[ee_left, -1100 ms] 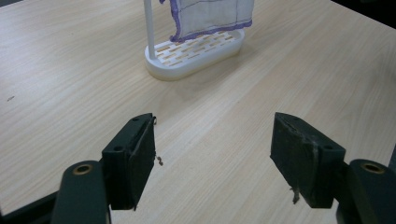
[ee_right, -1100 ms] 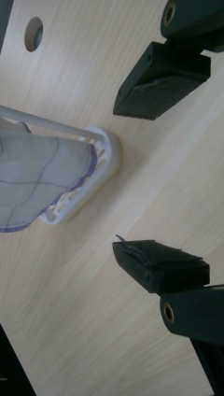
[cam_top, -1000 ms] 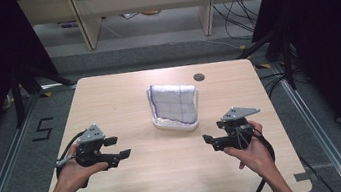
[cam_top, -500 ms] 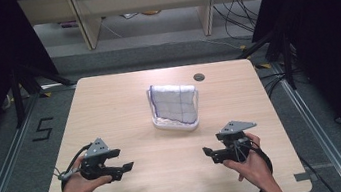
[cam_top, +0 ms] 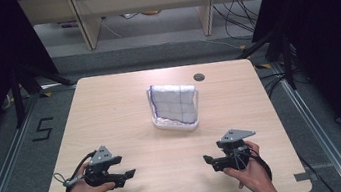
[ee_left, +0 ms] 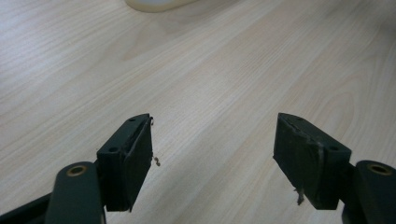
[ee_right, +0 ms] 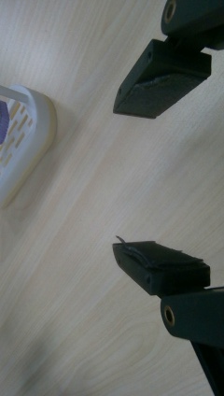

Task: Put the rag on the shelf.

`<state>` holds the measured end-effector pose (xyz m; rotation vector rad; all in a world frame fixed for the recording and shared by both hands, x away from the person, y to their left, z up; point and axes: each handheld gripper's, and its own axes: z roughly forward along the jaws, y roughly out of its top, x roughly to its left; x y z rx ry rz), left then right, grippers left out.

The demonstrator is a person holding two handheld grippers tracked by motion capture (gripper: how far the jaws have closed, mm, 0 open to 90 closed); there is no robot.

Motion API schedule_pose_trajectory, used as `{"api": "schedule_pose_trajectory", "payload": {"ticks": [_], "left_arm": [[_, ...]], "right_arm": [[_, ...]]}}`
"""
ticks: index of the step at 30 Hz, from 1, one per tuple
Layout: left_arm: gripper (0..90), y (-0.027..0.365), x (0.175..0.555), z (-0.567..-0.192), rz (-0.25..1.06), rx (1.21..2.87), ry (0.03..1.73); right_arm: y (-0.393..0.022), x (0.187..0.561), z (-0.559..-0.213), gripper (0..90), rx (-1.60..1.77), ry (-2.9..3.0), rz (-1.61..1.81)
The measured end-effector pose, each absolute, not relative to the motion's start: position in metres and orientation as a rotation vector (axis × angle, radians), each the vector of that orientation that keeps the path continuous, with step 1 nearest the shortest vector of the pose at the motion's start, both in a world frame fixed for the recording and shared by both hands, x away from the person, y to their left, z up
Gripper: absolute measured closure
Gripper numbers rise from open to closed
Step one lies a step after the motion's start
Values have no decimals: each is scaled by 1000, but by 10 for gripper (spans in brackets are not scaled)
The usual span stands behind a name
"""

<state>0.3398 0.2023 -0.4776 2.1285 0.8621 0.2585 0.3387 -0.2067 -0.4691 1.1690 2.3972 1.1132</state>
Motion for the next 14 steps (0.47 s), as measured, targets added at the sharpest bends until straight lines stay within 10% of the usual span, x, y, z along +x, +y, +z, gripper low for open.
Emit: {"api": "schedule_pose_trajectory", "payload": {"ticks": [14], "left_arm": [[224,204,340,-485,265,2135,900]], "right_arm": [[-206,339,-477,267,1181,2395,1088]]}}
